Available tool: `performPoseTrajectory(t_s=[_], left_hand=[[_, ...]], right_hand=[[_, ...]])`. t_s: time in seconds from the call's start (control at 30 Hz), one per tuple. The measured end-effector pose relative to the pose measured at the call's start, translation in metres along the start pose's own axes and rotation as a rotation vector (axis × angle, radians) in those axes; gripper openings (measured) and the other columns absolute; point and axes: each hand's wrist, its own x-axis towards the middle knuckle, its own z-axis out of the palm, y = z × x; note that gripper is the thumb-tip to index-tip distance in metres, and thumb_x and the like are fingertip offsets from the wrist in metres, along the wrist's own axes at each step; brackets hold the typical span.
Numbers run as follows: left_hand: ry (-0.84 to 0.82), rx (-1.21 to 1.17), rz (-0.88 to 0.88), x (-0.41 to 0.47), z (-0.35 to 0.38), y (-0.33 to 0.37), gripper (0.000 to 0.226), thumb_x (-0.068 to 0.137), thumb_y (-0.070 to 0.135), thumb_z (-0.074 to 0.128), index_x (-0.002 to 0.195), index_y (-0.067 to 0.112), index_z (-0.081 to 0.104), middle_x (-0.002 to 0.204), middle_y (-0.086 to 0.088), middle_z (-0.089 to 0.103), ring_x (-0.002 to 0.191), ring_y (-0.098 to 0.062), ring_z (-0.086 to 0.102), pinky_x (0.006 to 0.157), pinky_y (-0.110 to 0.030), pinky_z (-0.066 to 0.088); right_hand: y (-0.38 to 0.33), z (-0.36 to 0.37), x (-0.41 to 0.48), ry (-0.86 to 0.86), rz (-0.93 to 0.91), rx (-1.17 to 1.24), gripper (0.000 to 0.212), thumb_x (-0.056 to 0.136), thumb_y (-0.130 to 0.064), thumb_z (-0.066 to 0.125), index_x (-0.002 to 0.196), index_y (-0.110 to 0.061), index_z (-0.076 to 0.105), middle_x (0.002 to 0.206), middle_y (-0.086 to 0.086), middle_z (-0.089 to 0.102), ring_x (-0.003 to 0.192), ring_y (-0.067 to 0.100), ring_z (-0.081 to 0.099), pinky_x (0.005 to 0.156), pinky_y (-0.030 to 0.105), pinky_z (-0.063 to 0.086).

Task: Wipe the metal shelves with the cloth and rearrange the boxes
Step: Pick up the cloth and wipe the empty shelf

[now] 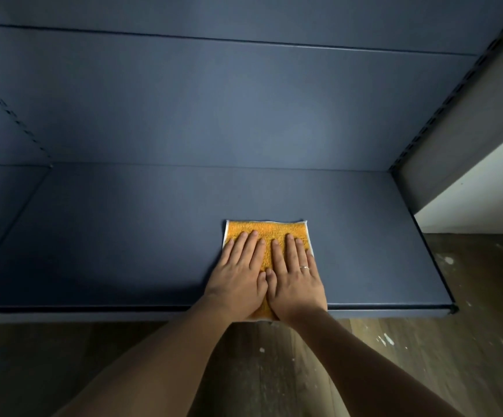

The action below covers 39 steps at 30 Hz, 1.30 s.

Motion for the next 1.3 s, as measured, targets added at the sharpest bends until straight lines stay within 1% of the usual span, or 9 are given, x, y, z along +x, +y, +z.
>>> performPoseTrajectory(t_s=[0.07, 0.23, 0.4, 0.53, 0.67, 0.87, 1.03, 1.13, 1.3], left_hand=[[0.015, -0.005, 0.014, -0.004, 0.0, -0.003, 0.077, 0.091, 0.049, -0.016, 0.16, 0.017, -0.01, 0.168, -0.006, -0.014, 0.155, -0.025, -0.015, 0.126, -0.048, -0.001], [0.056, -0.034, 0.018, -0.022, 0.003, -0.035, 0.065, 0.103, 0.046, 0.008, 0.16, 0.02, -0.007, 0.168, -0.001, -0.014, 0.155, -0.02, -0.013, 0.126, -0.044, -0.003], [0.056, -0.026, -0.019, -0.037, 0.006, -0.075, 0.068, 0.1, 0.048, 0.004, 0.161, 0.019, 0.005, 0.169, -0.001, -0.002, 0.156, -0.02, -0.004, 0.127, -0.044, 0.002], [0.042, -0.043, -0.027, -0.037, 0.005, -0.075, 0.067, 0.101, 0.049, 0.01, 0.161, 0.018, 0.013, 0.169, -0.003, 0.008, 0.156, -0.022, 0.005, 0.126, -0.047, 0.011], [0.051, -0.056, -0.01, -0.034, 0.005, -0.079, 0.067, 0.101, 0.048, 0.01, 0.162, 0.018, 0.012, 0.169, -0.002, 0.005, 0.156, -0.021, 0.002, 0.126, -0.046, 0.009], [0.051, -0.07, -0.025, -0.001, -0.002, -0.089, 0.072, 0.094, 0.049, -0.005, 0.161, 0.023, -0.008, 0.168, 0.003, -0.017, 0.154, -0.016, -0.018, 0.126, -0.042, -0.005], [0.084, -0.081, -0.026, 0.041, -0.007, -0.104, 0.074, 0.091, 0.048, -0.007, 0.161, 0.023, -0.009, 0.168, 0.004, -0.018, 0.153, -0.014, -0.02, 0.126, -0.04, -0.007], [0.096, -0.063, -0.024, 0.067, -0.009, -0.114, 0.074, 0.091, 0.048, -0.008, 0.161, 0.024, -0.01, 0.168, 0.004, -0.017, 0.153, -0.014, -0.019, 0.126, -0.04, -0.006], [0.116, -0.06, -0.02, 0.105, -0.011, -0.129, 0.076, 0.089, 0.05, -0.009, 0.16, 0.024, -0.01, 0.168, 0.003, -0.016, 0.154, -0.014, -0.018, 0.126, -0.04, -0.007]], right_hand=[[-0.005, 0.001, -0.003, -0.003, 0.017, -0.005, 0.069, 0.097, -0.053, -0.013, 0.155, -0.018, -0.029, 0.161, 0.009, -0.036, 0.147, 0.027, -0.035, 0.124, 0.044, -0.017], [-0.037, 0.004, 0.0, 0.021, 0.002, 0.035, 0.07, 0.096, -0.05, -0.014, 0.156, -0.016, -0.025, 0.163, 0.012, -0.032, 0.149, 0.03, -0.033, 0.125, 0.047, -0.013], [-0.075, 0.013, 0.008, 0.079, -0.042, 0.114, 0.071, 0.099, -0.053, -0.011, 0.16, -0.017, -0.011, 0.166, 0.011, -0.019, 0.152, 0.031, -0.023, 0.124, 0.048, -0.009], [-0.074, 0.013, 0.009, 0.074, -0.054, 0.111, 0.078, 0.093, -0.058, -0.026, 0.159, -0.019, -0.013, 0.166, 0.009, -0.021, 0.151, 0.029, -0.025, 0.125, 0.047, -0.009], [-0.074, 0.007, 0.014, 0.045, -0.043, 0.115, 0.073, 0.093, -0.057, -0.019, 0.157, -0.021, -0.019, 0.164, 0.009, -0.027, 0.15, 0.028, -0.029, 0.122, 0.045, -0.014], [-0.071, -0.003, 0.048, 0.004, -0.014, 0.09, 0.079, 0.082, -0.053, -0.027, 0.155, -0.021, -0.027, 0.162, 0.009, -0.035, 0.148, 0.026, -0.036, 0.123, 0.044, -0.018], [-0.066, -0.01, 0.091, 0.028, 0.007, 0.092, 0.08, 0.081, -0.051, -0.027, 0.155, -0.021, -0.028, 0.162, 0.009, -0.035, 0.148, 0.025, -0.034, 0.124, 0.044, -0.017], [-0.062, -0.015, 0.117, 0.031, 0.012, 0.082, 0.075, 0.087, -0.051, -0.022, 0.155, -0.021, -0.027, 0.162, 0.009, -0.034, 0.15, 0.026, -0.032, 0.124, 0.044, -0.016], [-0.055, -0.026, 0.156, 0.02, 0.001, 0.053, 0.065, 0.105, -0.05, 0.002, 0.158, -0.021, -0.022, 0.165, 0.011, -0.029, 0.152, 0.027, -0.027, 0.125, 0.044, -0.014]])
